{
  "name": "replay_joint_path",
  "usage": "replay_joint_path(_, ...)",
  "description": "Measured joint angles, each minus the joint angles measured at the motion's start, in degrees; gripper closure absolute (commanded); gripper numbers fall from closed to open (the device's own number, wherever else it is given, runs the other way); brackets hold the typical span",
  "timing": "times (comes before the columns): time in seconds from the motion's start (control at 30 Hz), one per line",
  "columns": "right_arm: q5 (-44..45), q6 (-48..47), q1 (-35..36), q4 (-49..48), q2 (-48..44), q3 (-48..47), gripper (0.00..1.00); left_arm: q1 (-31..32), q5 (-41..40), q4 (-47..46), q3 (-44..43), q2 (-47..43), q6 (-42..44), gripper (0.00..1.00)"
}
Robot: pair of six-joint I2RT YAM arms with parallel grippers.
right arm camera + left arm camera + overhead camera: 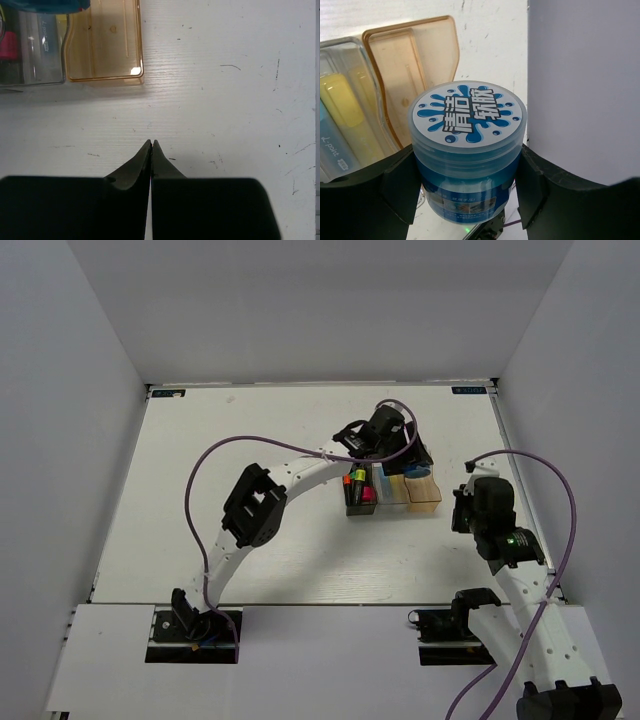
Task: Sort the stationery into containers
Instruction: Place the stationery into the container
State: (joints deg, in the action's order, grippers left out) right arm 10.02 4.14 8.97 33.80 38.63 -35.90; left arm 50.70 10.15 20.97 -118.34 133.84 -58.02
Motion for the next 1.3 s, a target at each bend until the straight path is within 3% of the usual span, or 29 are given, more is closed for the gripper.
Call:
replay_joint_path(0.27,0.15,0.00,-0.66,-0.90,-0.20,0.20,1.00,0.02,1.40,1.68,0.02,0.79,-0.55,0.90)
replay_joint_path(0.57,0.13,0.00,-1.14,-1.01,-0.20,0.24,1.00,0.04,2.89,2.25,0.00,0.92,-1.44,0.76)
replay_joint_path(1.07,0.09,0.02,-1.64,-1.05,-0.35,0.59,1.00,0.09,4.09,3.50,-1.90,5.05,-2.69,0.69)
replay_joint_path(1.3,0.07,0.02,-2.14,-1.11,-0.37,1.11,1.00,0.31,4.20,3.91,-2.27,5.31,-2.89,0.52)
